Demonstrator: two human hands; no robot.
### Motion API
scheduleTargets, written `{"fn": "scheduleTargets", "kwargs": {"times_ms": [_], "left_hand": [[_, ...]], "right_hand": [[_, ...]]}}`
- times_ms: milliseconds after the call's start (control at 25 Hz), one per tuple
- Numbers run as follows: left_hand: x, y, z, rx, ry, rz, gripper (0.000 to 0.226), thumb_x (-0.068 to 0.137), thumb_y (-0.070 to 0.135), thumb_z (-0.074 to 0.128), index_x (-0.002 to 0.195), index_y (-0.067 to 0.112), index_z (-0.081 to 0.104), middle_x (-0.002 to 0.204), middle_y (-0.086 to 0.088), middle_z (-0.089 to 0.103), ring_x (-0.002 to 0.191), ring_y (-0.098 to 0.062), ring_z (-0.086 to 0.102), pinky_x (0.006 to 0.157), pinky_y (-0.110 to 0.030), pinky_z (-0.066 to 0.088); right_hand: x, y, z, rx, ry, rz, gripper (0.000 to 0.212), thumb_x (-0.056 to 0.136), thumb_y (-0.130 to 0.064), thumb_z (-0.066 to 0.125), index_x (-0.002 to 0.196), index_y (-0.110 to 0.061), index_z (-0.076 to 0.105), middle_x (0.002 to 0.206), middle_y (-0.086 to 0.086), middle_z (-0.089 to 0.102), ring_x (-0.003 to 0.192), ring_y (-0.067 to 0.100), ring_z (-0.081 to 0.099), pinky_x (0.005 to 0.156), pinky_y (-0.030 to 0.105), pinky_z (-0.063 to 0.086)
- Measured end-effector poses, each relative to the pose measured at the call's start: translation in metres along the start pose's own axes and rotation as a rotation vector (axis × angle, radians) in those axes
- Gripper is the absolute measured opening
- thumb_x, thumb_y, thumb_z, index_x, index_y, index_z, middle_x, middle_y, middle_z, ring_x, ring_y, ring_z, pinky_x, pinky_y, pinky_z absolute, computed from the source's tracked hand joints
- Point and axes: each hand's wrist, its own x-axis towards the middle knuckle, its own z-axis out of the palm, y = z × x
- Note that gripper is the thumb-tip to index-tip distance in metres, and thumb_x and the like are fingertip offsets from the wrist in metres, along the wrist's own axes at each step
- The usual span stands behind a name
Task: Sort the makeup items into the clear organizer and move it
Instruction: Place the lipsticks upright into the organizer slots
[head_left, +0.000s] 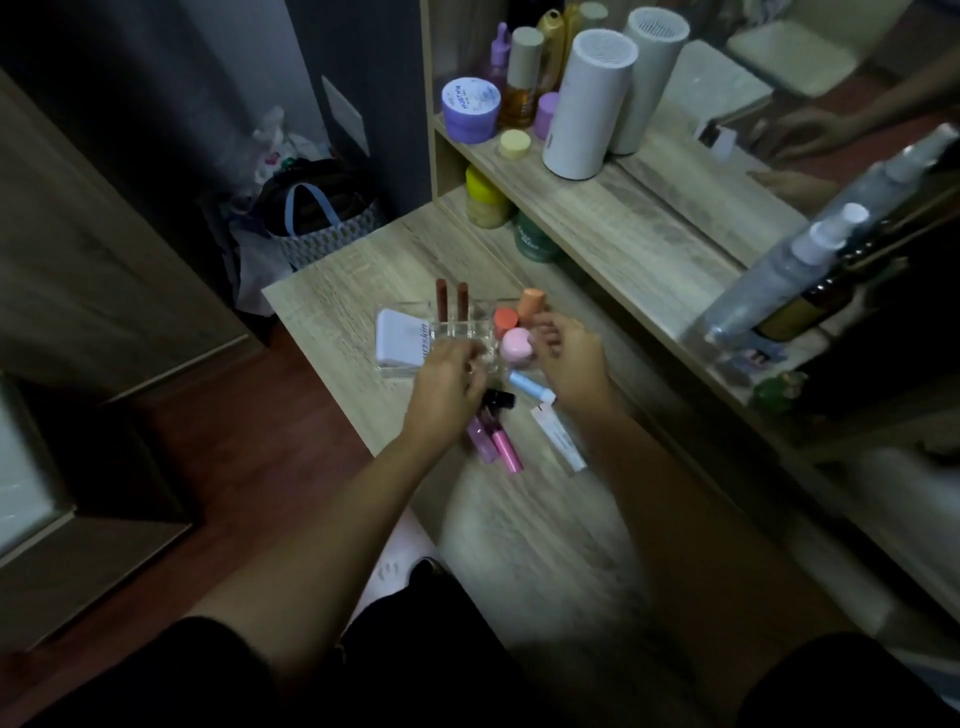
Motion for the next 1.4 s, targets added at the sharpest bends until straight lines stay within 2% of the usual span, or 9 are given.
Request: {"fn": "scheduleTargets", "kwargs": {"times_ms": [160, 360, 560, 720, 920, 1000, 1120, 1240, 1400], "left_hand": [[-0.042, 0.003, 0.036, 0.157, -0.106, -0.071, 0.020, 0.090, 0.012, 0.056, 0.102, -0.001, 0.063, 0.107, -0.021, 0.060, 0.096, -0.035, 0.057, 0.081, -0.040, 0.047], [-0.071, -0.002, 0.051, 0.053, -0.150, -0.281, 0.023, 0.091, 0.015, 0.056, 0.112, 0.005, 0.061, 0.116, -0.022, 0.050, 0.099, -0.034, 0.052, 0.088, -0.038, 0.047], [-0.076, -0.002, 0.050, 0.107, -0.123, -0.324, 0.030, 0.090, 0.016, 0.057, 0.118, 0.004, 0.056, 0.117, -0.019, 0.046, 0.095, -0.032, 0.055, 0.088, -0.036, 0.049], [-0.065, -0.001, 0.046, -0.014, -0.087, -0.530, 0.039, 0.088, 0.020, 0.063, 0.116, -0.001, 0.045, 0.112, -0.022, 0.058, 0.092, -0.035, 0.060, 0.078, -0.042, 0.051], [-0.062, -0.017, 0.030, -0.453, -0.030, -0.707, 0.030, 0.083, 0.021, 0.067, 0.110, 0.012, 0.057, 0.088, -0.003, 0.064, 0.078, -0.021, 0.061, 0.073, -0.035, 0.052], [-0.055, -0.024, 0.017, -0.762, -0.036, -0.686, 0.011, 0.086, 0.010, 0.061, 0.096, 0.013, 0.064, 0.084, -0.010, 0.060, 0.081, -0.024, 0.061, 0.080, -0.042, 0.054], [-0.026, -0.032, -0.007, -1.002, -0.046, -0.602, 0.017, 0.088, -0.001, 0.054, 0.086, 0.014, 0.062, 0.081, -0.007, 0.066, 0.078, -0.020, 0.065, 0.076, -0.032, 0.056], [0.005, -0.037, -0.028, -0.953, -0.018, -0.513, 0.012, 0.087, 0.004, 0.058, 0.092, 0.014, 0.062, 0.082, -0.002, 0.067, 0.075, -0.014, 0.063, 0.068, -0.022, 0.054], [0.028, -0.050, -0.043, -0.557, 0.007, -0.345, 0.019, 0.086, 0.009, 0.065, 0.102, 0.017, 0.066, 0.103, -0.008, 0.066, 0.087, -0.020, 0.065, 0.072, -0.023, 0.055]], "right_hand": [[-0.037, 0.032, -0.016, -0.174, 0.029, 0.009, 0.023, 0.089, -0.002, 0.054, 0.109, -0.002, 0.065, 0.107, 0.020, 0.067, 0.100, 0.033, 0.062, 0.084, 0.031, 0.045], [-0.061, 0.056, -0.023, -0.492, -0.156, 0.108, 0.040, 0.090, -0.008, 0.050, 0.130, -0.011, 0.050, 0.129, 0.015, 0.052, 0.119, 0.032, 0.048, 0.103, 0.038, 0.037], [-0.061, 0.060, -0.023, -0.458, -0.161, 0.134, 0.035, 0.091, -0.004, 0.049, 0.126, -0.006, 0.050, 0.128, 0.018, 0.051, 0.116, 0.033, 0.051, 0.099, 0.036, 0.039], [-0.060, 0.060, -0.020, -0.418, -0.165, 0.159, 0.030, 0.092, -0.009, 0.051, 0.122, -0.005, 0.055, 0.121, 0.019, 0.056, 0.110, 0.032, 0.055, 0.093, 0.035, 0.043], [-0.059, 0.042, -0.016, 0.024, 0.053, 0.163, 0.024, 0.087, -0.009, 0.057, 0.111, -0.009, 0.061, 0.095, 0.007, 0.064, 0.086, 0.022, 0.063, 0.066, 0.021, 0.047], [-0.056, 0.026, -0.012, 0.275, 0.022, 0.188, 0.025, 0.087, -0.008, 0.059, 0.112, -0.012, 0.060, 0.092, -0.001, 0.065, 0.083, 0.014, 0.068, 0.061, 0.014, 0.051], [-0.043, 0.001, -0.009, 0.522, -0.051, 0.185, 0.027, 0.089, -0.016, 0.061, 0.115, -0.017, 0.059, 0.089, -0.012, 0.068, 0.077, -0.003, 0.069, 0.055, 0.008, 0.052], [-0.023, -0.019, -0.003, 0.547, 0.018, 0.143, 0.020, 0.090, -0.020, 0.060, 0.110, -0.018, 0.064, 0.088, -0.006, 0.072, 0.074, -0.001, 0.070, 0.059, 0.008, 0.053], [-0.001, -0.034, 0.006, 0.535, 0.091, 0.156, 0.012, 0.087, -0.017, 0.064, 0.093, -0.027, 0.065, 0.080, -0.020, 0.064, 0.067, -0.014, 0.062, 0.061, 0.008, 0.051]]}}
